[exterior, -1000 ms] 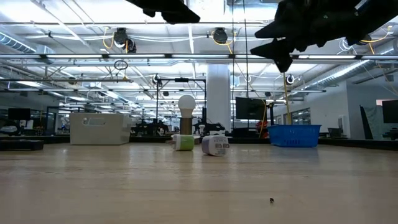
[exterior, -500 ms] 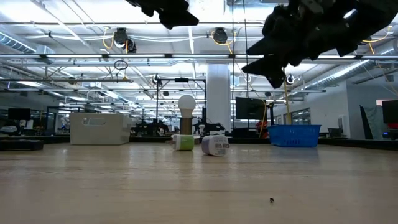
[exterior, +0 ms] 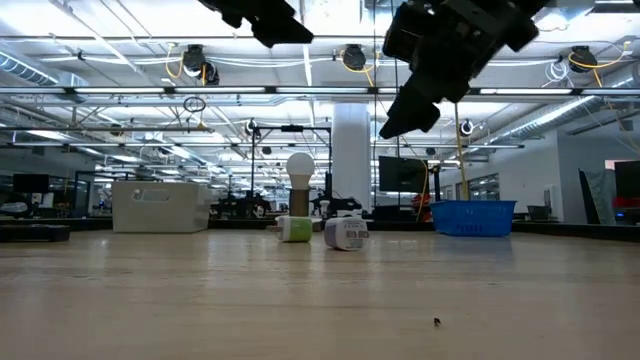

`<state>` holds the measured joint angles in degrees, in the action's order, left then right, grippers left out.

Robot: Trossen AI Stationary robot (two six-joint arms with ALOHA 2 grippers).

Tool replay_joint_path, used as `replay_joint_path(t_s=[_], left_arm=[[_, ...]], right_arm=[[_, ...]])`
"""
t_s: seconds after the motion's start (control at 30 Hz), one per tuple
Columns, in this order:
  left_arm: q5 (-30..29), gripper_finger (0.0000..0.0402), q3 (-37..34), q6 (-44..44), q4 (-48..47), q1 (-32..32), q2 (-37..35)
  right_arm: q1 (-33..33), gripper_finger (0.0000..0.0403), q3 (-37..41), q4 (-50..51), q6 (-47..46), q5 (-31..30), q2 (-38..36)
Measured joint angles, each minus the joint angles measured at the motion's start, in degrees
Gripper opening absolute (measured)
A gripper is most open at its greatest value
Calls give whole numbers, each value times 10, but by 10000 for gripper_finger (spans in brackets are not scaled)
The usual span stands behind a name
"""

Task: Pick & Place Office items
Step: Put the violet charger adapter into the gray bin

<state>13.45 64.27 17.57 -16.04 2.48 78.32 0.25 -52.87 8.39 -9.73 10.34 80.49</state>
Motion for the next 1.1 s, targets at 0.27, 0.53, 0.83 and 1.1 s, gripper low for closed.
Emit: replay_joint_path(t_s=[0.27, 0.53, 0.83, 1.1], left_arm=[[1, 298, -1, 23, -57, 1, -82], [9, 298, -113, 2, -3, 20, -200], [24, 298, -312, -64, 190, 91, -322], [72, 298, -402, -104, 309, 136, -356]], right_arm=[[0, 199, -120, 155, 20, -1, 79], [0, 199, -208, 228, 17, -12, 162], [2, 199, -269, 255, -46, 35, 229], [6, 199, -295, 263, -31, 64, 267]])
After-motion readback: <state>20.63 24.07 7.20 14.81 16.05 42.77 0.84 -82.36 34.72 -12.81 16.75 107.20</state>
